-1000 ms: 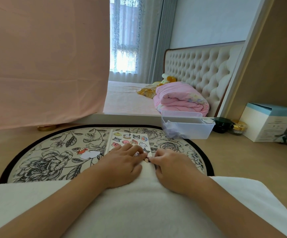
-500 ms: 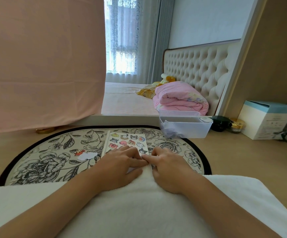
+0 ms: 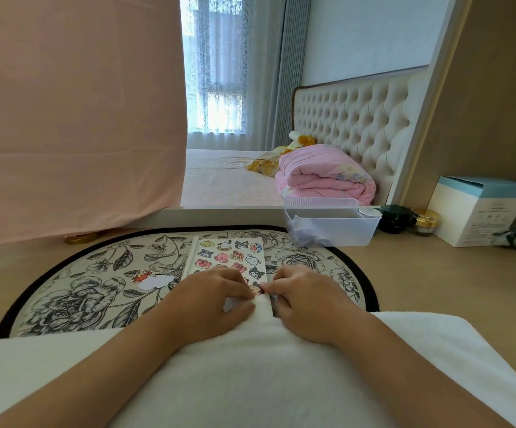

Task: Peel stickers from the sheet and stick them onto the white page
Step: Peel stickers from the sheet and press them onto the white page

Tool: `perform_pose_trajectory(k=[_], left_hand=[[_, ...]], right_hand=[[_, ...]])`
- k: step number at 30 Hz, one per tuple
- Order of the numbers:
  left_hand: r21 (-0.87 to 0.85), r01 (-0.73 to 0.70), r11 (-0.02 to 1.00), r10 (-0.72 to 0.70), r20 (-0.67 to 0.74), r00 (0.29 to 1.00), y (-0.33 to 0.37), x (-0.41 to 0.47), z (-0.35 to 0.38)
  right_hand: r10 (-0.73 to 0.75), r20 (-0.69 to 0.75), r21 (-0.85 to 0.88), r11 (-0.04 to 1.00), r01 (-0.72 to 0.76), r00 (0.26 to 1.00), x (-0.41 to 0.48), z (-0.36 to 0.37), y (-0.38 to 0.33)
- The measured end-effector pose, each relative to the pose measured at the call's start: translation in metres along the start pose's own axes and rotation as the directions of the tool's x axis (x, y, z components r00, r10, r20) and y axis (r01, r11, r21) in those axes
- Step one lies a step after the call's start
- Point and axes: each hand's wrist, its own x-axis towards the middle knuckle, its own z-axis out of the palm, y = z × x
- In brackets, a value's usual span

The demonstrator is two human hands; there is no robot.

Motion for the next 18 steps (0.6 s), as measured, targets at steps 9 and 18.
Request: perform_pose_trajectory(k=[9,18], left_hand=[[0.146,0.014,0.989,-0.024,0.069,0.997,-0.002,0.001,0.002],[0.141,0.02,0.99,-0.027,0.043,0.999,0.001,0.002,0.0]], right_hand=[[0.009,0.079,-0.067,0.998,-0.004,0.997,0.007,-0.004,-0.004],[-0.053,-0.066,-0.123,0.991,0.044,0.996,-0.005,-0.01,-0.006]])
